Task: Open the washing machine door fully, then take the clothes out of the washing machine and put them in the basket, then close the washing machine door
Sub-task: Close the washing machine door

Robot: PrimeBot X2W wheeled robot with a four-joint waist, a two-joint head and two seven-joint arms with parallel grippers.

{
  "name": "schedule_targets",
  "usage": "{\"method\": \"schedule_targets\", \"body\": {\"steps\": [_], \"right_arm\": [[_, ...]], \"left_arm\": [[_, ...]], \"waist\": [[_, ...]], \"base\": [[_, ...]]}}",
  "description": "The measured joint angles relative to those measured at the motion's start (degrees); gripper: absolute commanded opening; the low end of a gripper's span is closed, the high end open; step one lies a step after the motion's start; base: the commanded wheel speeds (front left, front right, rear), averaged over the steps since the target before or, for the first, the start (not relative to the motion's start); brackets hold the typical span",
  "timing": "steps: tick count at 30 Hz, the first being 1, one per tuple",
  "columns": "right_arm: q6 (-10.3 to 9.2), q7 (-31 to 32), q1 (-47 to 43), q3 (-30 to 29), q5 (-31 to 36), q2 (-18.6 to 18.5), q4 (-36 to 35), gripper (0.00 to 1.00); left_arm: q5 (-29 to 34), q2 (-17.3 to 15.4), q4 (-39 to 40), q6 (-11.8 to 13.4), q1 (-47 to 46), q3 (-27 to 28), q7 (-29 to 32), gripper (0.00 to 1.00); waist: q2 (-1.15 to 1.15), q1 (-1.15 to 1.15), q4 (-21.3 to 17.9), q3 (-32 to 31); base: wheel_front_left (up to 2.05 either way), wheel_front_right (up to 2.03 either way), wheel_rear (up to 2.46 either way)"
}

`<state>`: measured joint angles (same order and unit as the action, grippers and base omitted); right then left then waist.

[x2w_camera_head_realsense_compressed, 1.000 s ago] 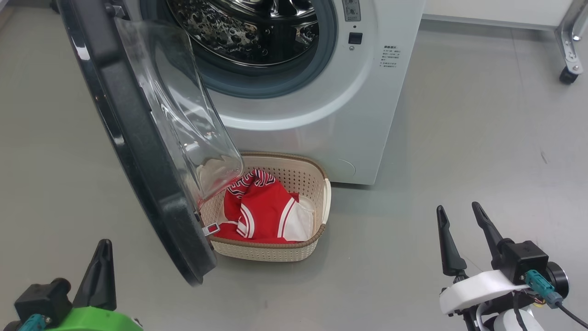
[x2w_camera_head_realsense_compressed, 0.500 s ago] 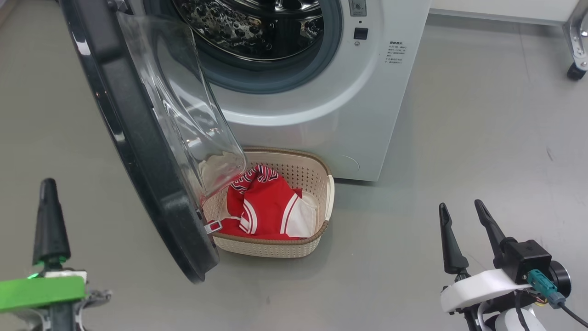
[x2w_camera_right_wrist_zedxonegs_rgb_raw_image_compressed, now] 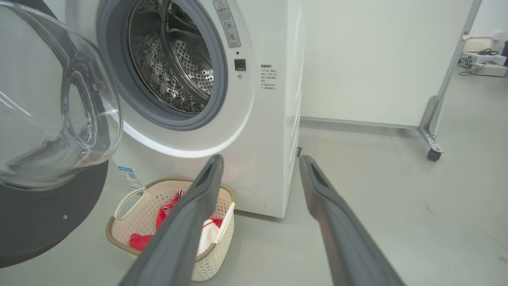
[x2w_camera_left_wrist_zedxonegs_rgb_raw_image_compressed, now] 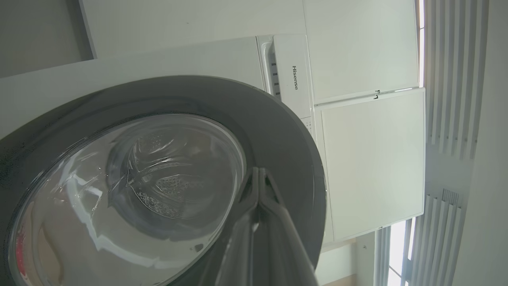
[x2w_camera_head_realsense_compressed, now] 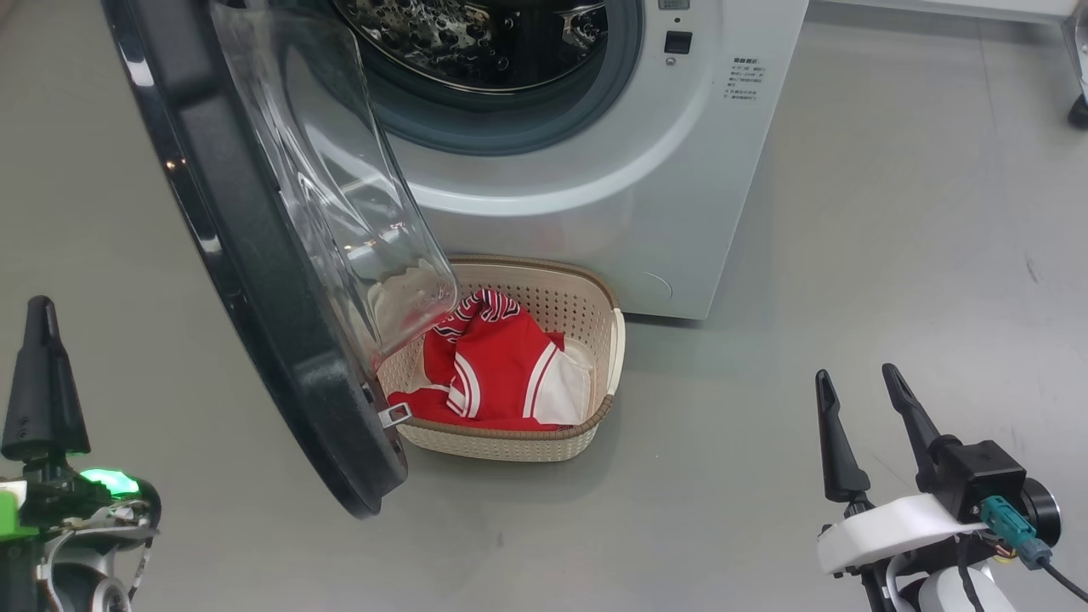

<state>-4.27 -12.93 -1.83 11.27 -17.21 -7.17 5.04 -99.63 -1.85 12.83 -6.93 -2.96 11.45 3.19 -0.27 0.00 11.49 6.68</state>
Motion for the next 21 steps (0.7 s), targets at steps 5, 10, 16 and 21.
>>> {"method": "schedule_targets", "body": {"steps": [5, 10, 16, 21], "right_arm": [[0.02, 0.0, 0.2, 0.5, 0.0, 0.0, -0.1, 1.00], [0.02, 0.1, 0.3, 0.3, 0.0, -0.1, -0.1, 1.00], [0.02, 0.1, 0.3, 0.4, 0.0, -0.1, -0.1, 1.00], [0.07, 0.1, 0.6, 0.8, 0.0, -0.1, -0.2, 1.00]], "left_arm": [[-3.2, 0.0, -2.4, 1.2, 0.0, 1.5, 3.6, 0.00], [-3.8, -1.6, -4.8, 2.9, -0.1, 0.7, 7.5, 0.00], [-4.0, -2.6, -6.2, 4.2, -0.1, -1.5, 10.7, 0.00], [-5.3, -2.8, -6.5, 5.0, -0.1, -2.6, 12.5, 0.00]], "waist": [[0.00, 0.00, -0.2, 0.5], [0.00, 0.00, -0.9, 1.3], [0.00, 0.00, -1.4, 1.5], [0.00, 0.00, -1.9, 2.0]], "base": [[0.00, 0.00, 0.00], [0.00, 0.00, 0.00], [0.00, 0.00, 0.00], [0.00, 0.00, 0.00]]}}
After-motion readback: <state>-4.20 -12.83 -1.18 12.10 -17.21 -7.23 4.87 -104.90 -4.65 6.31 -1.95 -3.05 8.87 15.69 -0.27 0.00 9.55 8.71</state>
